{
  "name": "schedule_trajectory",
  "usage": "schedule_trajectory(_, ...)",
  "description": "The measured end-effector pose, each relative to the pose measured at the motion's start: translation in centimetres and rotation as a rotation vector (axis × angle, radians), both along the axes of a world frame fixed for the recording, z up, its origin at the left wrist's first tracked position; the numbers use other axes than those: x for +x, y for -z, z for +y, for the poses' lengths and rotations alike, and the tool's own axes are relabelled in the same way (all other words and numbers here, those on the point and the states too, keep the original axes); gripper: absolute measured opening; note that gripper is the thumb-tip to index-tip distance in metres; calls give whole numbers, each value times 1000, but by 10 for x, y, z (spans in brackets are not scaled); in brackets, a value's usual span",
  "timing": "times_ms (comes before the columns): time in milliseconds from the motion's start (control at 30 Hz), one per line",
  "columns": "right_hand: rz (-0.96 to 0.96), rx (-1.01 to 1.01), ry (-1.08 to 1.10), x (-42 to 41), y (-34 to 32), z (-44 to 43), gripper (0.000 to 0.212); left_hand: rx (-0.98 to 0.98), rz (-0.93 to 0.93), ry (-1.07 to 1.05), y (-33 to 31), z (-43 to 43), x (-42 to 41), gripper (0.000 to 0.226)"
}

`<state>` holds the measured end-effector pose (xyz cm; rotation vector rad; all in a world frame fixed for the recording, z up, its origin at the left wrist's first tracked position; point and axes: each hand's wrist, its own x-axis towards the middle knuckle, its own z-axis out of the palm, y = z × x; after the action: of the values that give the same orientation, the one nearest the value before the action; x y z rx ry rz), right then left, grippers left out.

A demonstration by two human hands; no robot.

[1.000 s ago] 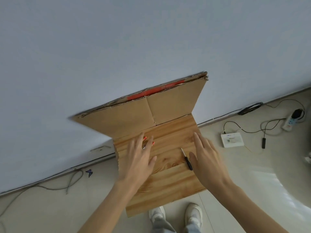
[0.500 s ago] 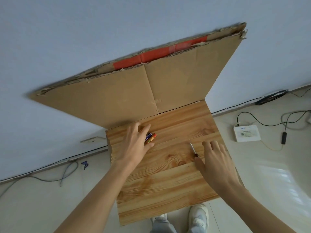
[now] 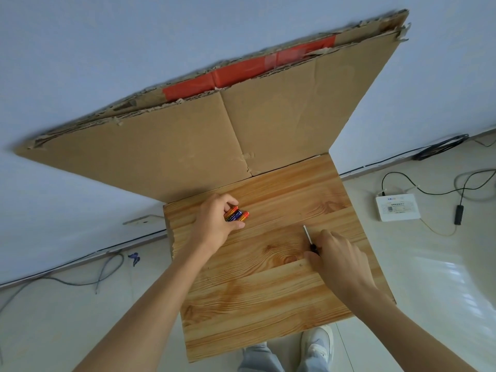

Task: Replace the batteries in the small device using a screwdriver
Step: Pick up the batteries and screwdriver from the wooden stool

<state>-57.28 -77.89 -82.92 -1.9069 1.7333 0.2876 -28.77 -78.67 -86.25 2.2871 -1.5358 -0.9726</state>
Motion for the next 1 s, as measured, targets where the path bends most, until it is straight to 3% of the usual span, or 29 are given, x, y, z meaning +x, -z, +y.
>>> schedule_trajectory(233,6,8,23,2,5,-7,23,35,45,-18,4,-8,2,58)
schedule_trajectory(400,-14,18,25,2,4,-9,20,83,89,-45,9,-14,5,46)
schedule_trajectory(800,-29,21,24,1,5,-9,16,124,66,-26,2,-19,-3,50)
schedule_trajectory(1000,-24,22,17,1,7,-8,20,170,-4,1,-7,-21,-9,40)
